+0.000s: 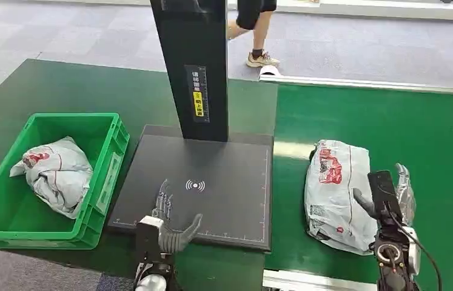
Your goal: Moved the parcel from conveyor to table for the left to box.
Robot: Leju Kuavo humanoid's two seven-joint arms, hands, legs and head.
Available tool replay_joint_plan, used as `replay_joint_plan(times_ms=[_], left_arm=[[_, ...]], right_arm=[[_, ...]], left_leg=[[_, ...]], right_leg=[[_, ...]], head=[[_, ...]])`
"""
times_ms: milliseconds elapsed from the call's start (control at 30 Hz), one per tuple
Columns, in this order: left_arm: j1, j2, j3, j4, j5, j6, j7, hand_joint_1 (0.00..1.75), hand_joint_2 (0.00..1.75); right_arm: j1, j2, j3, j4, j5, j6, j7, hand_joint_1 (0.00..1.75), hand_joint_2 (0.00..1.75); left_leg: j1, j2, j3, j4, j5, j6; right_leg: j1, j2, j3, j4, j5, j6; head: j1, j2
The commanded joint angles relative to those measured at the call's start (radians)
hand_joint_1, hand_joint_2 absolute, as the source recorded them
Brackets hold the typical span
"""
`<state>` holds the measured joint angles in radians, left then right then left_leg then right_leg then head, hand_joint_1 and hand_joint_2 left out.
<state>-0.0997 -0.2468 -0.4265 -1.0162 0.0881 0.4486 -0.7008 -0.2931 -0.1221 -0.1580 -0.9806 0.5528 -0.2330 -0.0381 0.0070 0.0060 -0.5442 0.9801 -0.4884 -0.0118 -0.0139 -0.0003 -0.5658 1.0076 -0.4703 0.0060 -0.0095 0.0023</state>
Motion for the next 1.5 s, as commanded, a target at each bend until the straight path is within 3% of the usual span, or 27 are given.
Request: replay_joint_plan(times_ms=[33, 567, 800, 833, 867, 900, 933, 967, 1133, 1233, 1333, 1367, 1433, 1500], left_arm=[[-0.034, 0.025, -0.045, 0.061, 0.021, 0.014, 0.003, 0.00, 1.75], [-0.020, 0.033, -0.021, 0.028, 0.014, 0.026, 0.003, 0.00, 1.75], [-0.004, 0.039, -0.010, 0.012, 0.012, 0.033, 0.003, 0.00, 1.75], [-0.004, 0.039, -0.010, 0.012, 0.012, 0.033, 0.003, 0.00, 1.75], [-0.004, 0.039, -0.008, 0.012, 0.011, 0.034, 0.003, 0.00, 1.75], [-0.003, 0.037, -0.005, 0.010, 0.011, 0.035, 0.003, 0.00, 1.75], [-0.003, 0.037, -0.005, 0.010, 0.011, 0.035, 0.003, 0.00, 1.75], [0.000, 0.036, -0.002, 0.007, 0.011, 0.037, 0.003, 0.00, 1.75], [0.011, 0.033, 0.006, -0.006, 0.008, 0.045, 0.003, 0.00, 1.75], [0.038, 0.033, 0.021, -0.044, -0.001, 0.068, 0.003, 0.00, 1.75], [0.066, 0.044, 0.027, -0.091, -0.007, 0.090, 0.003, 0.00, 1.75], [0.080, 0.051, 0.031, -0.123, -0.012, 0.107, 0.003, 0.00, 1.75], [0.088, 0.058, 0.028, -0.132, -0.008, 0.107, 0.003, 0.00, 1.75], [0.113, 0.075, 0.040, -0.198, -0.031, 0.125, 0.003, 0.00, 1.75]], right_arm=[[-0.190, -0.038, -0.003, 0.482, 0.034, 0.103, 0.011, 0.00, 1.75], [-0.304, 0.001, 0.124, 0.631, 0.100, 0.300, 0.056, 0.00, 1.75], [-0.320, 0.023, 0.148, 0.649, 0.119, 0.309, 0.066, 0.09, 1.75], [-0.320, 0.023, 0.148, 0.649, 0.119, 0.309, 0.066, 0.23, 1.75], [-0.326, 0.027, 0.152, 0.652, 0.121, 0.309, 0.067, 0.58, 1.75], [-0.329, 0.029, 0.153, 0.653, 0.122, 0.307, 0.068, 0.82, 1.75], [-0.329, 0.029, 0.153, 0.653, 0.122, 0.307, 0.068, 1.31, 1.75], [-0.336, 0.031, 0.153, 0.653, 0.123, 0.304, 0.069, 1.52, 1.75], [-0.345, 0.038, 0.139, 0.636, 0.114, 0.260, 0.057, 1.61, 1.75], [-0.330, 0.067, 0.088, 0.555, 0.085, 0.050, -0.027, 1.75, 1.75], [-0.254, 0.093, 0.045, 0.339, 0.035, -0.094, -0.120, 1.75, 1.75], [-0.187, 0.113, 0.014, 0.177, -0.024, -0.174, -0.202, 1.75, 1.75], [-0.143, 0.108, 0.032, 0.085, -0.031, -0.162, -0.168, 1.75, 1.75], [-0.052, 0.126, 0.016, -0.100, -0.124, -0.258, -0.273, 1.75, 1.75]], left_leg=[[0.000, 0.000, 0.002, -0.002, 0.001, 0.000], [0.000, 0.003, -0.001, -0.001, 0.001, 0.000], [0.001, 0.003, 0.000, -0.001, 0.001, 0.000], [0.001, 0.003, 0.000, -0.002, 0.001, 0.000], [0.000, 0.003, 0.000, -0.001, 0.000, 0.000], [0.001, 0.003, -0.001, -0.001, 0.001, 0.000], [0.001, 0.004, 0.000, -0.002, 0.001, 0.000], [0.000, 0.002, 0.000, -0.001, 0.000, 0.000], [0.000, 0.002, 0.002, -0.001, 0.001, 0.000], [0.000, 0.003, 0.001, -0.001, 0.000, 0.000], [0.000, 0.003, 0.000, -0.001, 0.000, 0.000], [0.000, 0.002, -0.001, -0.001, 0.000, 0.000], [0.001, 0.001, -0.001, -0.001, 0.000, 0.000], [0.000, -0.001, -0.002, -0.001, 0.000, 0.000]], right_leg=[[0.001, 0.000, 0.002, -0.002, 0.002, 0.000], [0.001, 0.003, -0.001, -0.001, 0.002, -0.001], [0.001, 0.003, 0.000, -0.001, 0.002, 0.000], [0.001, 0.003, 0.000, -0.002, 0.003, -0.001], [0.001, 0.002, 0.000, -0.001, 0.001, 0.000], [0.001, 0.003, 0.000, -0.001, 0.002, -0.001], [0.001, 0.003, -0.001, -0.002, 0.003, -0.001], [0.001, 0.002, 0.000, 0.000, 0.001, 0.000], [0.001, 0.002, 0.001, -0.001, 0.002, 0.000], [0.001, 0.002, 0.001, 0.000, 0.002, 0.000], [0.000, 0.003, -0.001, 0.000, 0.002, 0.000], [0.000, 0.002, -0.001, 0.000, 0.001, 0.000], [0.001, 0.002, -0.001, -0.001, 0.001, -0.001], [0.001, 0.000, -0.001, 0.000, 0.001, 0.000]], head=[[0.000, 0.000], [0.000, 0.000], [0.000, 0.000], [0.000, 0.000], [0.000, 0.000], [0.000, 0.000], [0.000, 0.000], [0.000, 0.000], [0.000, 0.000], [0.000, 0.000], [0.000, 0.000], [0.000, 0.000], [0.000, 0.000], [0.000, 0.000]])
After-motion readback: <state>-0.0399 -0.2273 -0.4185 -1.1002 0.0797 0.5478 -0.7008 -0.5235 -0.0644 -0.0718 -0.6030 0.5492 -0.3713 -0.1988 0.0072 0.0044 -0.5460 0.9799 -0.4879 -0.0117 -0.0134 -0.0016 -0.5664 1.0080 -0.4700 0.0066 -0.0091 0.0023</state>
